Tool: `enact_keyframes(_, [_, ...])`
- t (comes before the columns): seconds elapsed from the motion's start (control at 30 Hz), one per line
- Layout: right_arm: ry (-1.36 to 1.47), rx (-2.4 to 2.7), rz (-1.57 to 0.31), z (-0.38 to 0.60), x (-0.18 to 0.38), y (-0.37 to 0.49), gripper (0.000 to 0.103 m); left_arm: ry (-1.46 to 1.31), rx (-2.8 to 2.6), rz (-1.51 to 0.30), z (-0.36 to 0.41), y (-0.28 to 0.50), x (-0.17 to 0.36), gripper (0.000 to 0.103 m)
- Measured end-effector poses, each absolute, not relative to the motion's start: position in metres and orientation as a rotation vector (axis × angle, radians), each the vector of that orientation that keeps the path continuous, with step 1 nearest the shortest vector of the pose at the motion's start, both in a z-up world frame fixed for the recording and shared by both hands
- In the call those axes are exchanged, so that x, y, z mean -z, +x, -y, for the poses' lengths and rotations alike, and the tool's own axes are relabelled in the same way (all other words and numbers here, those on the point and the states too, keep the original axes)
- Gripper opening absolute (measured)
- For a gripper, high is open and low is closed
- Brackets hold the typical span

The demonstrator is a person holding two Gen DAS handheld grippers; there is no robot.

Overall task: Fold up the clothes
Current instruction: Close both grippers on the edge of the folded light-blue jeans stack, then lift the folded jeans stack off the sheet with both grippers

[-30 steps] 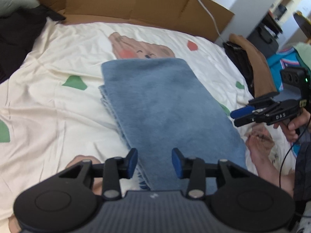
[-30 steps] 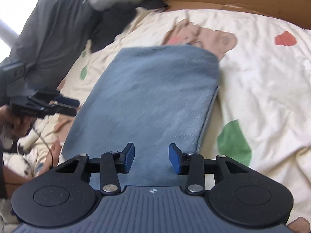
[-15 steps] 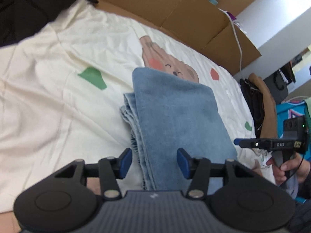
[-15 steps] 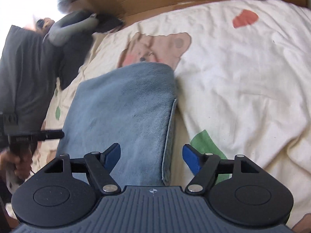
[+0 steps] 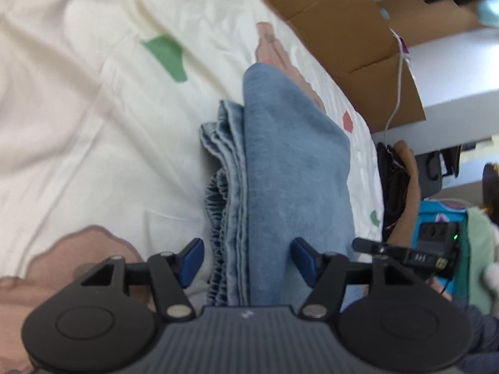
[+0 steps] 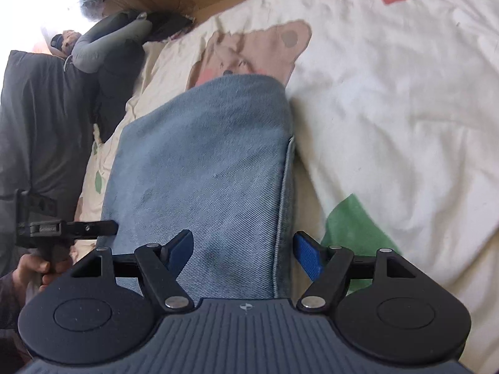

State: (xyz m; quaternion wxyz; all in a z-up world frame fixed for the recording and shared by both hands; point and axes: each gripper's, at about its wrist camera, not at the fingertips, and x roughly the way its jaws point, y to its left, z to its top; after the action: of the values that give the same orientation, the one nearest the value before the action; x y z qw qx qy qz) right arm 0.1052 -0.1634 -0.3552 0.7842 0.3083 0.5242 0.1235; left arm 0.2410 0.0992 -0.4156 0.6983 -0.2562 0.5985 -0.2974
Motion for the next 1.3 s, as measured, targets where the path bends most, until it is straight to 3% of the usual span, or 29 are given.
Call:
enact_keyframes(0.2, [0.614, -0.308, -1.229, 0.155, 0.355, 0.113, 0.076, -0.682, 0.686, -1.408, -0.104, 0.250, 0.434, 0.069])
enact_keyframes(0.5, [0.627, -0.254, -1.229, 0.140, 0.361, 0.130, 0.081, -0.750, 0.742, -1.428, -0.099, 0.253, 0.451, 0.076])
enact_keyframes(0.53, [0.626, -0.254, -1.227, 0.140, 0.361, 0.130, 0.082, -0.737, 0.748, -1.424, -0.097, 0.253, 0.450, 0.074])
enact_keyframes(0.6, [0.624, -0.256, -1.224, 0.139, 0.360, 0.130, 0.081, -0.751, 0.761, -1.414, -0.097, 0.252, 0.448, 0.062])
enact_keyframes(0.67, [0.635, -0.260, -1.217, 0.142, 0.359, 0.129, 0.076, -0.788, 0.758, -1.420, -0.101, 0.251, 0.446, 0.053])
enact_keyframes(0.8, [0.676, -0.261, -1.197, 0.154, 0.356, 0.125, 0.056, -0.755, 0.762, -1.408, -0.100, 0.251, 0.442, 0.052])
enact_keyframes(0.97, [0.713, -0.264, -1.171, 0.164, 0.361, 0.121, 0.057, -0.782, 0.754, -1.427, -0.096, 0.254, 0.451, 0.064])
enact_keyframes(1.27, [0.799, -0.281, -1.099, 0.172, 0.380, 0.123, 0.063, -0.762, 0.762, -1.424, -0.079, 0.261, 0.453, 0.071])
enact_keyframes(1.3, [0.806, -0.284, -1.094, 0.172, 0.380, 0.123, 0.057, -0.760, 0.765, -1.423, -0.079, 0.261, 0.453, 0.070])
